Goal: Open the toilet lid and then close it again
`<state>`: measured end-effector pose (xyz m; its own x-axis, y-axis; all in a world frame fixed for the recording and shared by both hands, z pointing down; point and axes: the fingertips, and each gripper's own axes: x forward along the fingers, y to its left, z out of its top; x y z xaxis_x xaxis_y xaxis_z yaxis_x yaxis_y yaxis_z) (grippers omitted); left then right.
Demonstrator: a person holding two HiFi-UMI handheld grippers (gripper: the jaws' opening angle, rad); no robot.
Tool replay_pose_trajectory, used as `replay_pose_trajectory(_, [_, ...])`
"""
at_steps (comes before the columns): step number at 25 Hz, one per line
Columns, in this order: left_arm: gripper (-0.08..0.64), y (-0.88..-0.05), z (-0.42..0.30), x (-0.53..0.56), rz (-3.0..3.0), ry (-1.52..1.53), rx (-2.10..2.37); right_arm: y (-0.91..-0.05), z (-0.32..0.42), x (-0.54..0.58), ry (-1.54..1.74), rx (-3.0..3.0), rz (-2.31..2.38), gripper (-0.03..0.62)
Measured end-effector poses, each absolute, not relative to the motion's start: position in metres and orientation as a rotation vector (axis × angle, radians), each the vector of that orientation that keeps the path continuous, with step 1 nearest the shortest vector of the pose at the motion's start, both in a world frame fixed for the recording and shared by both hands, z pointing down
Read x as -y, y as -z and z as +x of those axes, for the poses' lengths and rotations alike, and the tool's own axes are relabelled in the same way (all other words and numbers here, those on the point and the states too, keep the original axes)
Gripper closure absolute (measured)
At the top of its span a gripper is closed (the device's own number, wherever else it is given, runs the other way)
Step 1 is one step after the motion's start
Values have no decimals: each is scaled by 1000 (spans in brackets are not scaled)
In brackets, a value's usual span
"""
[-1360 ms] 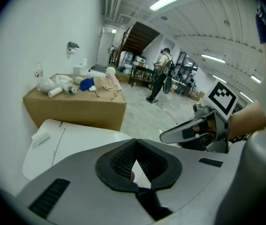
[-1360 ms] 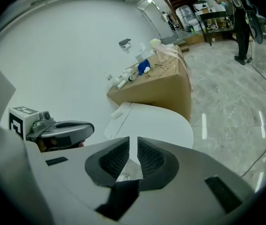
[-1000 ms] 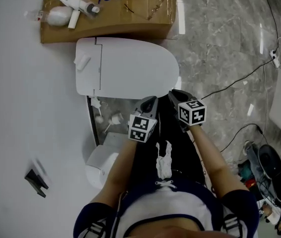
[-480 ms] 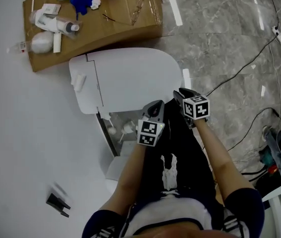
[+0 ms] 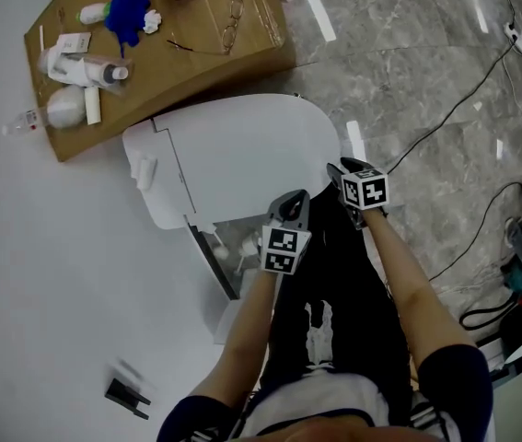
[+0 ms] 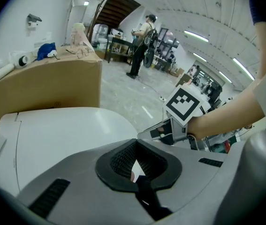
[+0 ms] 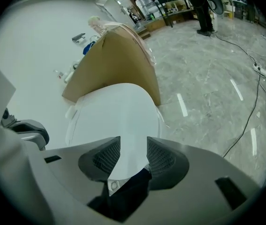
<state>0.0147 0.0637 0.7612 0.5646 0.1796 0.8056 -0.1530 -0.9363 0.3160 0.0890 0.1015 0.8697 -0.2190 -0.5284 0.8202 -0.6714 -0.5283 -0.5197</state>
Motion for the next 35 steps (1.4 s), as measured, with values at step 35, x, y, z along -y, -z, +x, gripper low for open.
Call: replay_pose_trajectory(35, [554,-794,15,-72,2380,-1457,-111,-911,89,-112,-2256,1276,1885,479])
